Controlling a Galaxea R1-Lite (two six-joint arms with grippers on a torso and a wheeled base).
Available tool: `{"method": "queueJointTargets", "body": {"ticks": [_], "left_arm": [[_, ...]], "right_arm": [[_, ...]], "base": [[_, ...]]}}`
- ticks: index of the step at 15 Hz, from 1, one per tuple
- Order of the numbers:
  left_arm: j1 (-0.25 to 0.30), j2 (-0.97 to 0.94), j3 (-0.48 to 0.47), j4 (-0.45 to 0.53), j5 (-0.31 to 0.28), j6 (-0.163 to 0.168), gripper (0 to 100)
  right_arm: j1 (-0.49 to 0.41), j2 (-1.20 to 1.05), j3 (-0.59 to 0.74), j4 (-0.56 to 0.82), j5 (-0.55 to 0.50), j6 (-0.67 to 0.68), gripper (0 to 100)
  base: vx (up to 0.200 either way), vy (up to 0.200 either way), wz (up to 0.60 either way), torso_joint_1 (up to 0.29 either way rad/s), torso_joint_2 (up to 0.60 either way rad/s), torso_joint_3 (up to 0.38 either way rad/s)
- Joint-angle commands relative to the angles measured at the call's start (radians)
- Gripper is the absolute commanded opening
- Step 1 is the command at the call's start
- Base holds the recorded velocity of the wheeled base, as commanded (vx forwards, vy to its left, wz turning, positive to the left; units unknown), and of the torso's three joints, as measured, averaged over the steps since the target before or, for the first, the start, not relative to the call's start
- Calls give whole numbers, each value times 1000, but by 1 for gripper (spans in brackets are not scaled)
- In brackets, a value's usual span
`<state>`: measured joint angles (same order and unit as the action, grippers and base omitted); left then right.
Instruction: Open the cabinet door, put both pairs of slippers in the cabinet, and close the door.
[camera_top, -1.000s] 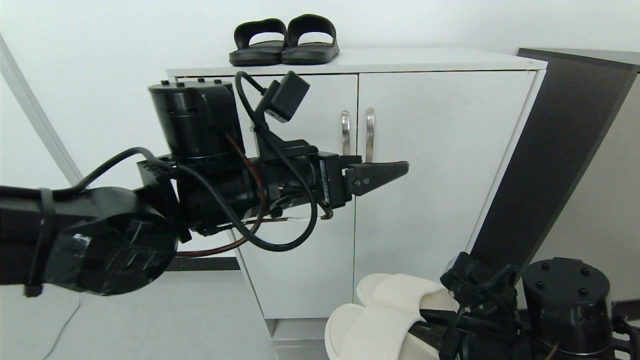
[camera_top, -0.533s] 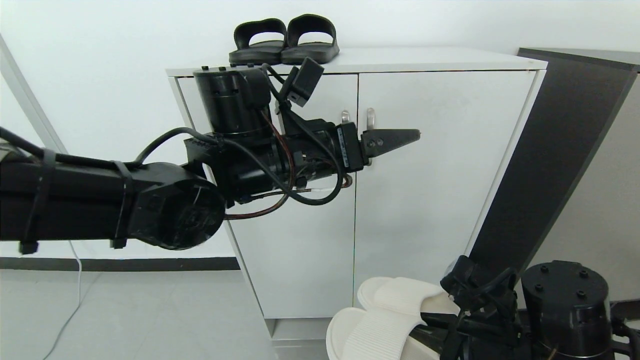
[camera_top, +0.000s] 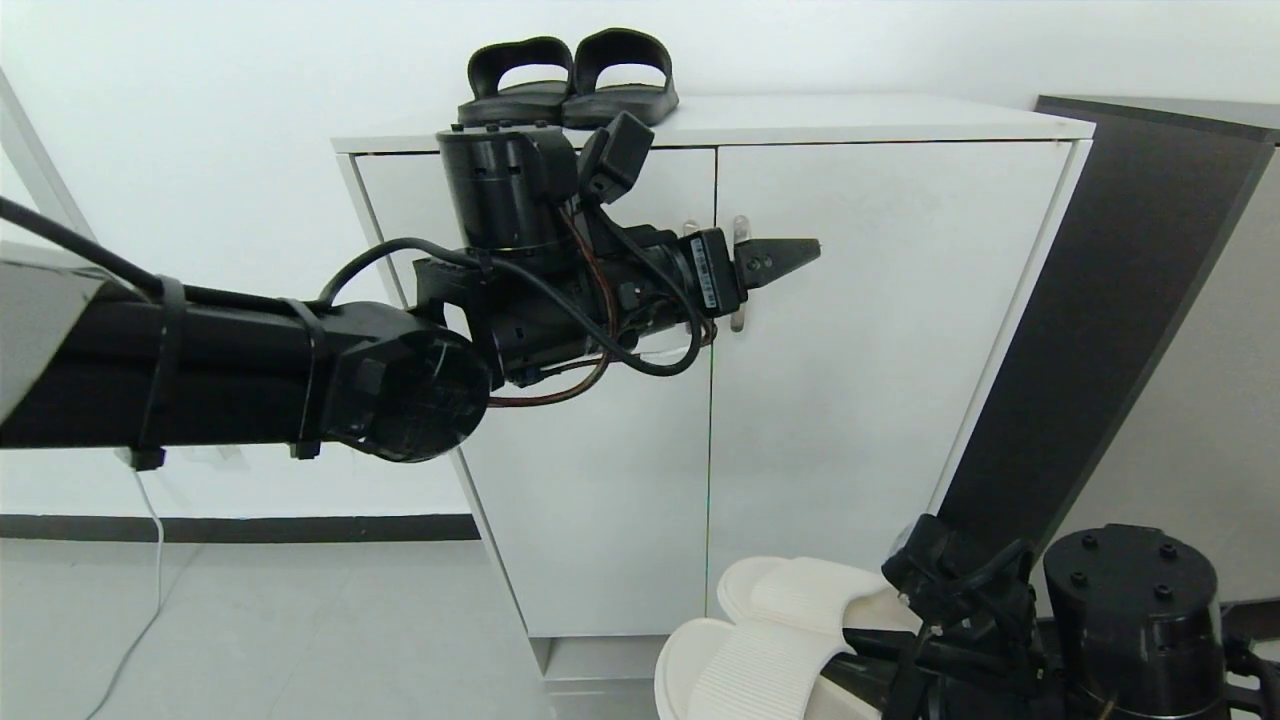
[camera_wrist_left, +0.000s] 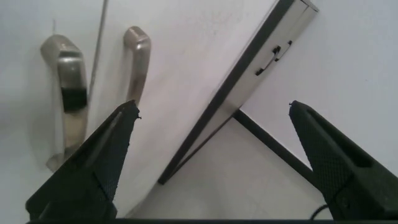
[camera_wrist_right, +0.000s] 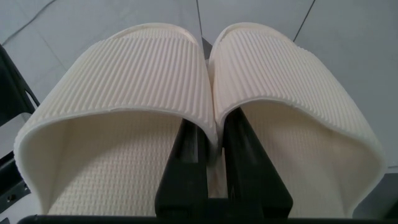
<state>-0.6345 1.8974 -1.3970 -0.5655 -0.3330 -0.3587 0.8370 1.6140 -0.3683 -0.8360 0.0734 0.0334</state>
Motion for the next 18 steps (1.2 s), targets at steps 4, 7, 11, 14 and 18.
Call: {"method": "queueJointTargets", "body": {"ticks": [4, 7, 11, 14, 18], "left_arm": [[12, 61, -56, 18, 48, 18, 100], [16, 83, -80, 21, 57, 18, 100], [16, 98, -114, 39, 58, 18, 100], [16, 91, -105, 41, 60, 18, 0], [16, 54, -65, 39, 60, 18, 0]], "right_arm": [[-1, 17, 2, -2, 2, 0, 0], [1, 17, 2, -2, 2, 0, 0], [-1, 17, 2, -2, 2, 0, 0], [1, 15, 5, 0, 2, 0, 0], [1, 12, 17, -9, 28, 2, 0]], "base": [[0, 0, 0, 0, 0, 0], [0, 0, 0, 0, 0, 0], [0, 0, 0, 0, 0, 0], [0, 0, 0, 0, 0, 0], [0, 0, 0, 0, 0, 0]]}}
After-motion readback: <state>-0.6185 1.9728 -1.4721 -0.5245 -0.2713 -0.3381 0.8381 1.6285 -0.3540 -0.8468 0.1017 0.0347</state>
